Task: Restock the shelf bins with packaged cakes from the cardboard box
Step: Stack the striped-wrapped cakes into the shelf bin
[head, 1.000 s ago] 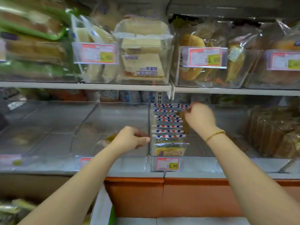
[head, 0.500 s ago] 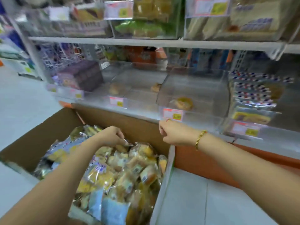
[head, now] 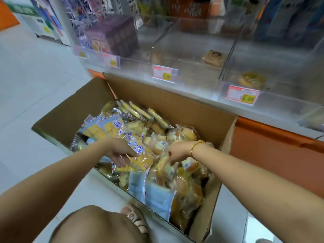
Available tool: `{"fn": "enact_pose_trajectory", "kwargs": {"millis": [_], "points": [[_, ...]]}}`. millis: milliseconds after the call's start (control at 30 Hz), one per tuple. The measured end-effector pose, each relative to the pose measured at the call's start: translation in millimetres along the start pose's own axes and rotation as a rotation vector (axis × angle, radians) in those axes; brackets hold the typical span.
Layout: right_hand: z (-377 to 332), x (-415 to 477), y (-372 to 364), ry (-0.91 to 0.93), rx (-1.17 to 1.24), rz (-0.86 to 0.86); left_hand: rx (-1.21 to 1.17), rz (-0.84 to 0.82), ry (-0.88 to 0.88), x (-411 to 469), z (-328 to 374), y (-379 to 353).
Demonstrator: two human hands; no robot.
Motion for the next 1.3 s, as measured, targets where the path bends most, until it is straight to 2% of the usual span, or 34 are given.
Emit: {"fn": "enact_pose_trajectory", "kwargs": {"millis": [167,200,367,500,600,767,867,933,967,1033,1100,1133,1300], "points": [[-45.0,26.2,-37.4,-0.029,0.055,-0.321,0.106,-0.105,0.245,38.8,-26.1,-28.0],[-50.7,31.0,-47.9,-0.031,0.056,-0.34,0.131,-0.13,0.268,41.8,-26.4,-30.8],[-59.3,39.2,-78.9,-0.036,0.078,-0.136,0.178,-0.132,0.275,49.1,-11.6,-41.1],[-55.7,24.7,-68.4,-0.105,0.106,-0.153,0.214,-0.099,0.286,61.5,-15.3,-45.9],[-49.0,1.1,-38.0,-0.11,0.068,-0.12,0.249,-0.149,0.288,53.4,-21.6,-48.2],[-36.1,-32.9,5.6,-0.161,-0.081,0.159,0.273,-0.263,0.297,45.9,-36.6,-49.2],[-33.5,-36.8,9.6,-0.23,-0.081,0.395,0.251,-0.197,0.283,44.0,-41.8,-48.7],[-33.5,-32.6,2.0,-0.258,-0.069,0.457,0.252,-0.178,0.299,39.9,-42.1,-49.6],[-33.6,-27.9,-3.6,-0.221,-0.056,0.411,0.245,-0.203,0.322,36.9,-40.7,-51.3],[-34.5,-15.9,-17.3,-0.119,-0.039,0.184,0.205,-0.233,0.369,34.3,-34.6,-53.4],[-27.2,0.6,-25.8,-0.107,0.022,-0.045,0.147,-0.221,0.39,33.9,-27.2,-53.0],[-24.0,7.5,-25.9,-0.118,0.094,-0.093,0.114,-0.208,0.393,35.2,-25.3,-52.2],[9.3,26.1,-11.4,-0.22,0.235,0.034,0.074,-0.2,0.496,49.8,-20.1,-56.6]]}}
Point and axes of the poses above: each hand's wrist, its own x-axis towards the middle knuckle, its own y-axis out of the back of the hand, z = x × y, the point moved 1 cm from there along x, towards the middle knuckle, and after that the axes turned 6 degrees about -y, right-handed, at the moved point
